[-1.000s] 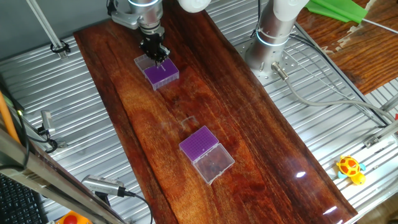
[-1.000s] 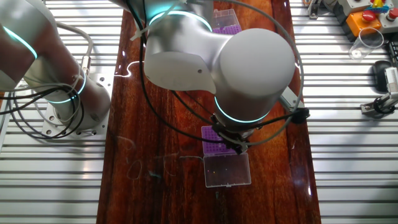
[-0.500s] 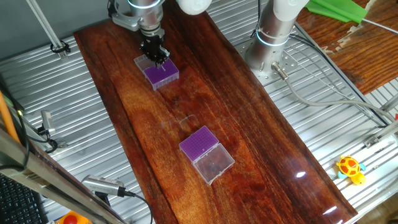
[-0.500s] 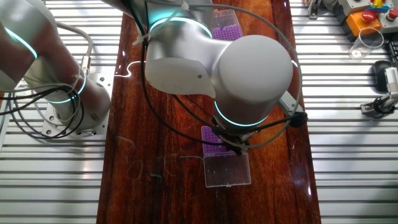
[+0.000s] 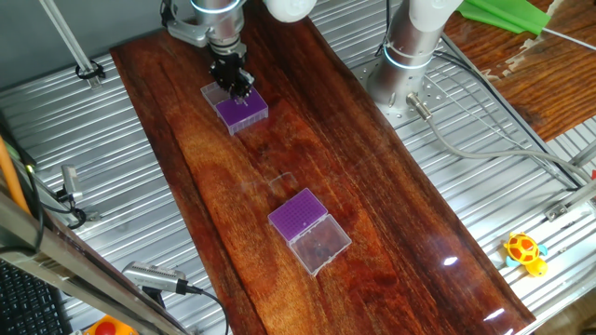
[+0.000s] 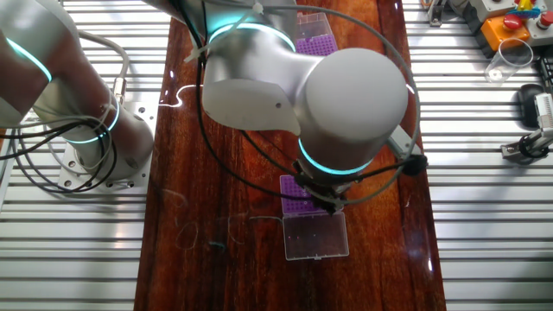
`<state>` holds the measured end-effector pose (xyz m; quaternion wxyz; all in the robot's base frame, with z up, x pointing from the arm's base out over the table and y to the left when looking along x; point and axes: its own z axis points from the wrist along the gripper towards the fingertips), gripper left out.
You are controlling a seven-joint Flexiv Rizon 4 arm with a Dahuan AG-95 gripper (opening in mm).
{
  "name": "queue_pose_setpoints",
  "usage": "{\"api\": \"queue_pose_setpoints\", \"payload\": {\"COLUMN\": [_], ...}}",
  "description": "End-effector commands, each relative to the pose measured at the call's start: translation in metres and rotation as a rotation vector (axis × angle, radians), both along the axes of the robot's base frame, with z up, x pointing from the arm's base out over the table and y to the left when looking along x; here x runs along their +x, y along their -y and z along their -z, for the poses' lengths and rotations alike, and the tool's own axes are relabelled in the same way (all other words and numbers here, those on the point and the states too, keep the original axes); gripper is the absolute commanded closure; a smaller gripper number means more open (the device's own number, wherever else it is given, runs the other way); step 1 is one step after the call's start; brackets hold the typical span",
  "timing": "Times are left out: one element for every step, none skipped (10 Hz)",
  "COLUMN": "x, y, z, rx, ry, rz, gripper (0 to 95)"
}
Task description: Transfer all small pipette tips from one holder to another
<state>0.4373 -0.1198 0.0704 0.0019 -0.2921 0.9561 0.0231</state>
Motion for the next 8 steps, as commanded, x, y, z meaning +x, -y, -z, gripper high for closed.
{"api": "queue_pose_setpoints", "payload": {"x": [0.001,0.0,-0.005,-0.011,-0.015,-0.015,-0.015,-0.015], "y": [-0.028,-0.038,-0.054,-0.066,-0.071,-0.071,-0.071,-0.071], "z": [-0.003,-0.003,-0.003,0.0,0.002,0.002,0.002,0.002], "rx": [-0.006,-0.007,-0.013,-0.029,-0.028,-0.025,-0.028,-0.025], "ry": [-0.005,-0.005,-0.006,-0.006,-0.005,-0.006,-0.004,-0.01], "rz": [0.048,0.067,0.096,0.125,0.138,0.123,0.115,0.078], "gripper": [76.0,76.0,76.0,76.0,76.0,76.0,95.0,95.0]}}
